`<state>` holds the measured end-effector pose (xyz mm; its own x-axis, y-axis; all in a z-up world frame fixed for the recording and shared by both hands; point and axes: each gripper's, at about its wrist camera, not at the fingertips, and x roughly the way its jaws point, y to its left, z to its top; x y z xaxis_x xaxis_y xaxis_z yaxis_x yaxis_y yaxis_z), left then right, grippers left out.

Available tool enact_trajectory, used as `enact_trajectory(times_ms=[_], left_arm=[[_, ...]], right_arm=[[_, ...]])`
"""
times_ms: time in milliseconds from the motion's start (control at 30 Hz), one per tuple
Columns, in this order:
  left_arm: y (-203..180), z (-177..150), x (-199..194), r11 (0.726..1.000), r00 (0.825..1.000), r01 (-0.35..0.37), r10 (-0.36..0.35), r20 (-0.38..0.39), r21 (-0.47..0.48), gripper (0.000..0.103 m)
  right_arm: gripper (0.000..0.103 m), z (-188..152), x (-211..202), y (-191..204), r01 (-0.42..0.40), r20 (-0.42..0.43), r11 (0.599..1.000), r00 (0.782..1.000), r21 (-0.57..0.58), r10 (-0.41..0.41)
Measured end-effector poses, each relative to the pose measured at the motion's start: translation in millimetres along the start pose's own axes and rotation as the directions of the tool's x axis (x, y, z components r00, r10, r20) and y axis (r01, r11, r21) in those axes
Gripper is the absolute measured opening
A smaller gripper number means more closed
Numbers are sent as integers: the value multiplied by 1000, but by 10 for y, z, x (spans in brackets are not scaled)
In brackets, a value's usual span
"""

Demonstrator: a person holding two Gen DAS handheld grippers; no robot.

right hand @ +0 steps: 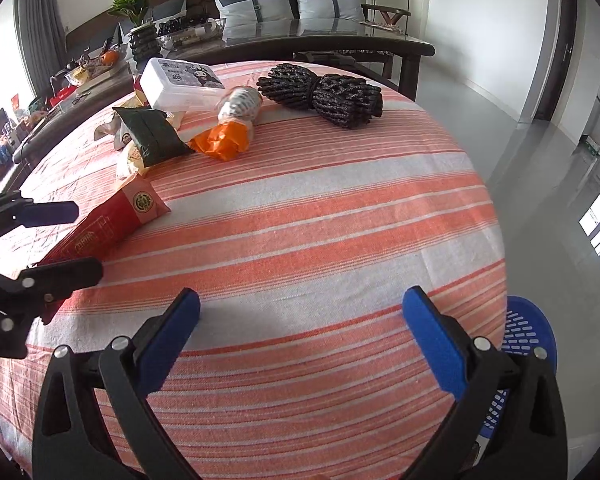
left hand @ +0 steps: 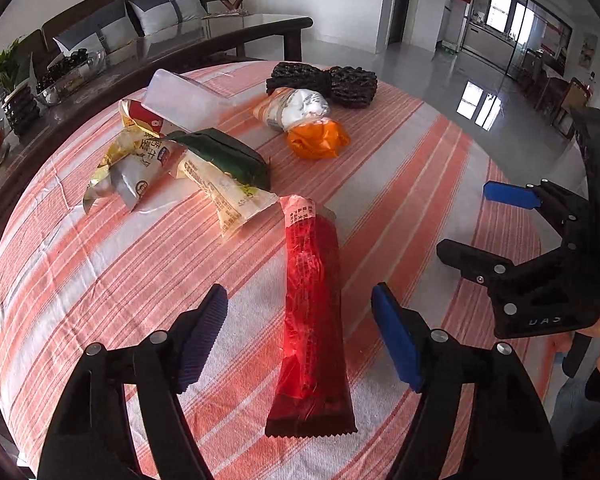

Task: Collect trash
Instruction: 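Grasp the red snack wrapper with the left tool while the right tool grasps the orange-and-white bundle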

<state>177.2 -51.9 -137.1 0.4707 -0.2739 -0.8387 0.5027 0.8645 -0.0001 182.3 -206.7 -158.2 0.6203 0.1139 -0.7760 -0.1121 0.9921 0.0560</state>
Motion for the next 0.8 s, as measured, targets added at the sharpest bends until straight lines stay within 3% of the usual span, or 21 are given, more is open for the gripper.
enact_trajectory(times_ms=[67, 133, 333, 467, 567, 633, 700, 733, 800], left_arm=[[-56, -19, 43, 1000, 1000, -2, 2, -2, 20, 52], [-64, -36, 13, 1000, 1000, 3, -3, 7, 16, 20], [36, -230, -182, 997, 999, -26, 28, 28, -72, 17], [97, -367, -322, 992, 998, -51, 56, 42, -114, 17], [152, -449, -373, 987, 996, -71, 78, 45, -142, 17], [208, -488, -368, 984, 997, -60, 68, 39, -170, 17], [236, -522, -354, 981, 997, -58, 65, 31, -186, 17], [242, -533, -352, 981, 998, -56, 63, 31, -188, 17], [248, -549, -364, 981, 998, -52, 60, 37, -190, 18]], right_arm=[[98, 1, -26, -66, -38, 18, 999, 999, 32, 38], [98, 12, -52, -131, -69, 31, 995, 997, 73, 67], [98, 402, 30, -107, -128, 40, 991, 991, 43, 126], [98, 868, 394, 9, -191, -11, 981, 982, 19, 191], [95, 1170, 608, 92, -185, -26, 982, 982, 24, 186], [82, 1307, 728, 168, -168, -43, 986, 985, 4, 168], [57, 1374, 848, 218, -158, -83, 987, 984, -4, 157], [51, 1378, 875, 230, -157, -98, 988, 983, -14, 155], [48, 1336, 803, 256, -176, -103, 984, 980, -32, 172]])
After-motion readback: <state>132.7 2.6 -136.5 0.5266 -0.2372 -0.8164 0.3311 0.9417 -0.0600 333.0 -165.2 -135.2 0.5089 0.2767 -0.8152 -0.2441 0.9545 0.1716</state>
